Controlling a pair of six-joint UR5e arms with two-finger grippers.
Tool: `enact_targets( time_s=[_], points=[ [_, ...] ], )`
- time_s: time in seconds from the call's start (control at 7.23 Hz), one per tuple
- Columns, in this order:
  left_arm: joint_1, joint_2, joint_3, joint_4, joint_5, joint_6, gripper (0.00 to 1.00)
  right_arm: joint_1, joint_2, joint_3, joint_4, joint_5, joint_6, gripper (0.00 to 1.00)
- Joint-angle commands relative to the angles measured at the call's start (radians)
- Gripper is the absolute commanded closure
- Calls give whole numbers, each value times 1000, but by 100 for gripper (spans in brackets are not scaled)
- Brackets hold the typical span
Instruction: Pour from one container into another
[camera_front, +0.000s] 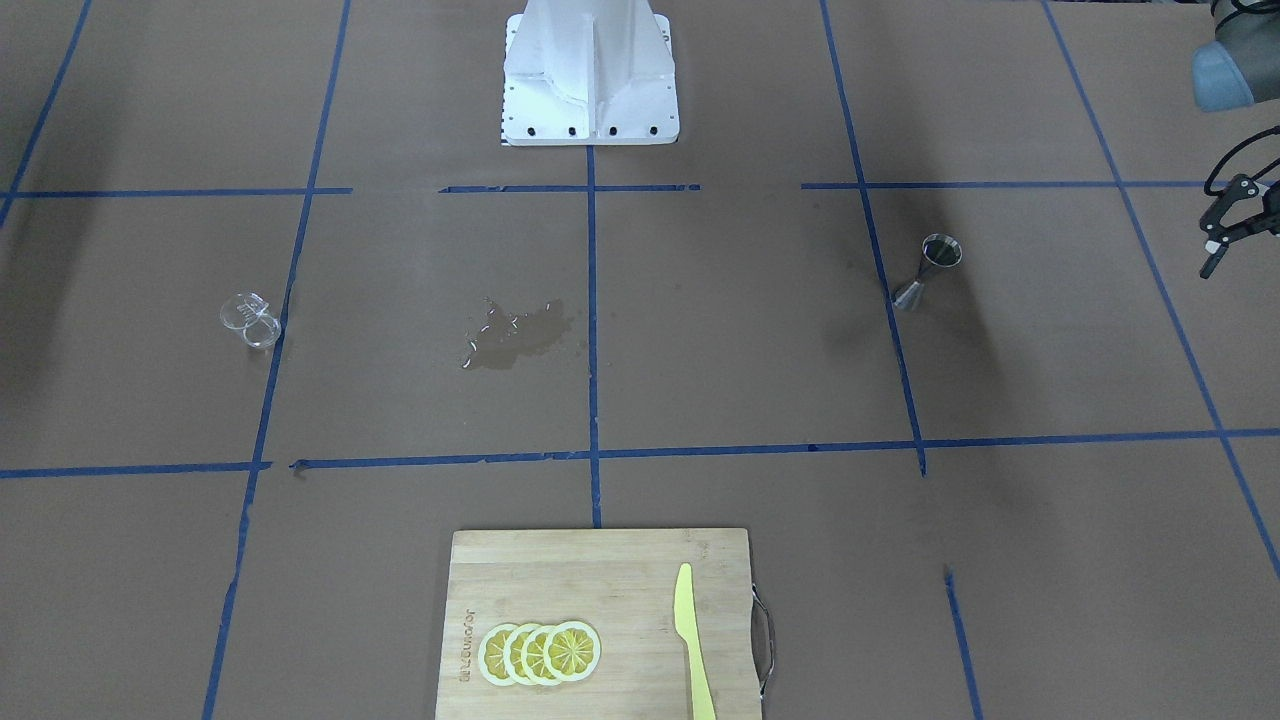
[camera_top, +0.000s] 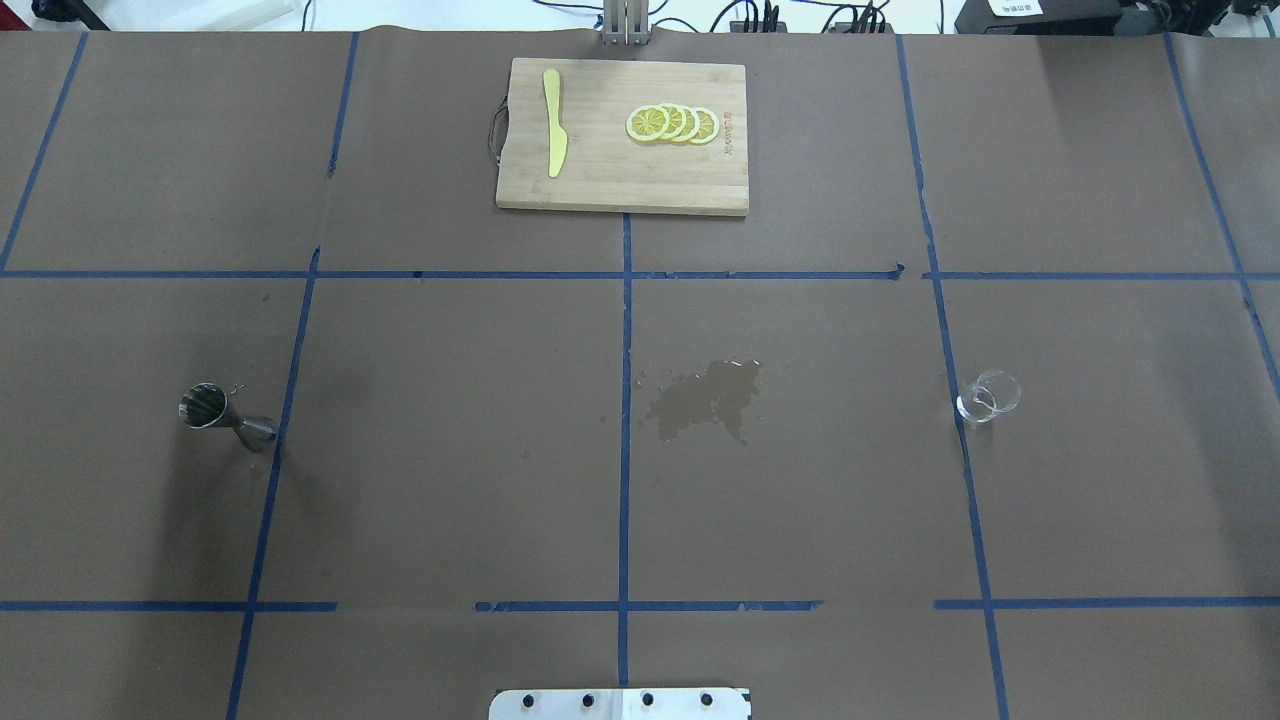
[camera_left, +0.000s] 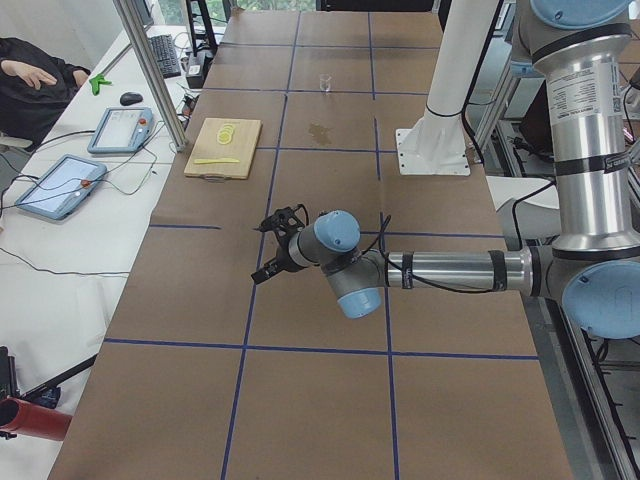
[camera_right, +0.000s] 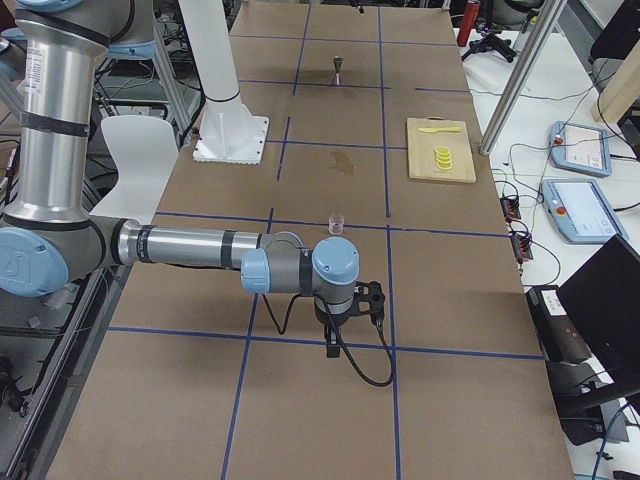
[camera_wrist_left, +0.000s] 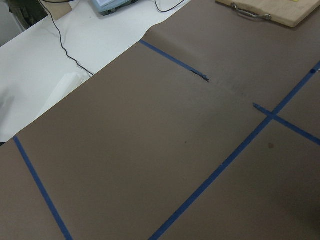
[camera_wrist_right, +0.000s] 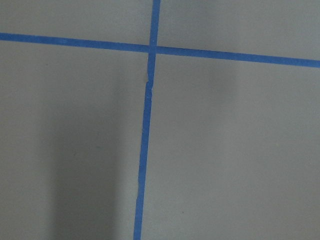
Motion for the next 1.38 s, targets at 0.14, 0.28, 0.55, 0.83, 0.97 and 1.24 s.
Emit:
enact_targets(
  time_s=[0.14, 0.28, 0.55, 0.83, 0.97, 1.24],
  points=[
    [-10, 11, 30, 75, -1, -8, 0, 0, 0, 1, 0, 2, 0, 0],
    [-45, -6, 29, 174, -5, -10, 0, 0, 1, 1, 0, 2, 0, 0],
    [-56, -15, 32, 218, -37, 1, 0, 0, 1, 2, 0, 2, 0, 0],
    [-56, 0, 44, 220, -42, 2, 0, 0, 1, 1, 0, 2, 0, 0],
    [-56, -1, 75, 221, -42, 2, 0, 0, 1, 1, 0, 2, 0, 0],
    [-56, 2, 108, 225, -44, 2, 0, 0, 3, 1, 0, 2, 0, 0]
  ],
)
